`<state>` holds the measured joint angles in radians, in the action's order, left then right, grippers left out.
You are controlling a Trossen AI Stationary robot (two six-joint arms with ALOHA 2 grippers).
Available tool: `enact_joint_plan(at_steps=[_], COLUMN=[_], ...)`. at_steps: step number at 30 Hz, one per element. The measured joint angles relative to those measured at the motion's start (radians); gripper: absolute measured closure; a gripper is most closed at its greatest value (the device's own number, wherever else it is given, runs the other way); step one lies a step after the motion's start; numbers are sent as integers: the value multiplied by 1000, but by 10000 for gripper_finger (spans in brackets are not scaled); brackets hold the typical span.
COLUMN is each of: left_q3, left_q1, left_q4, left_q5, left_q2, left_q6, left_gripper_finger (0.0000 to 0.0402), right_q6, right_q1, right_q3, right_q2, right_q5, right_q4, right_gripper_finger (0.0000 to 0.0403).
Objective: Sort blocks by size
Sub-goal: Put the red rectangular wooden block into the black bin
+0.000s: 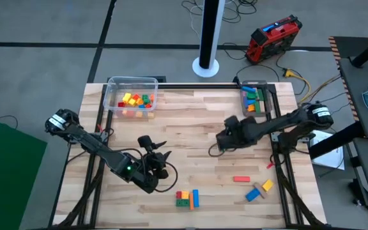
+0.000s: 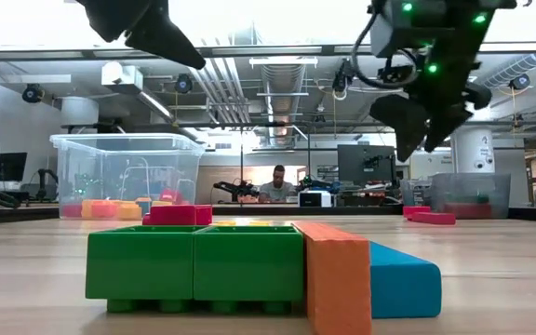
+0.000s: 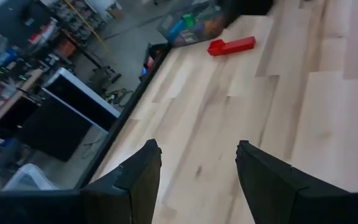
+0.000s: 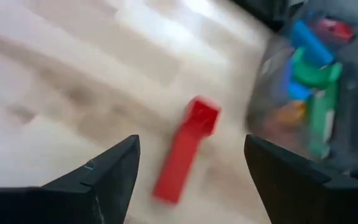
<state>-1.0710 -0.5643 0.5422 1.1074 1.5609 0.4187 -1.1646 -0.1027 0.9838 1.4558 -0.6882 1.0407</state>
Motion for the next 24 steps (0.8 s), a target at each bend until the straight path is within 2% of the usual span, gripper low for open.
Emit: enact_joint_plan(at_steps=[4,11,13,18,24], left_q3=[0,0,0,0,0], left_q1=[1,1,1,1,1], left_q4=[-5,-97,-131,-150,-150], left_q5=[36,31,2,-58,-78], left_q2=[1,2,2,2,2], left_q6=[-12,-13,-14,-13,-14], left_gripper_finger=[216,216,216,216,216], right_q6=[-94,-109,-102,-66,43], right_q1=[-39,0,15,50,114], right_q3=[-11,-60,-86,-180,-293], right_q2=[58,153,158,99,11], right_q5=[20,145,151,153,187], right_q4=[-5,-16,-30,-141,-374], right_gripper_finger=[108,101,102,110,115])
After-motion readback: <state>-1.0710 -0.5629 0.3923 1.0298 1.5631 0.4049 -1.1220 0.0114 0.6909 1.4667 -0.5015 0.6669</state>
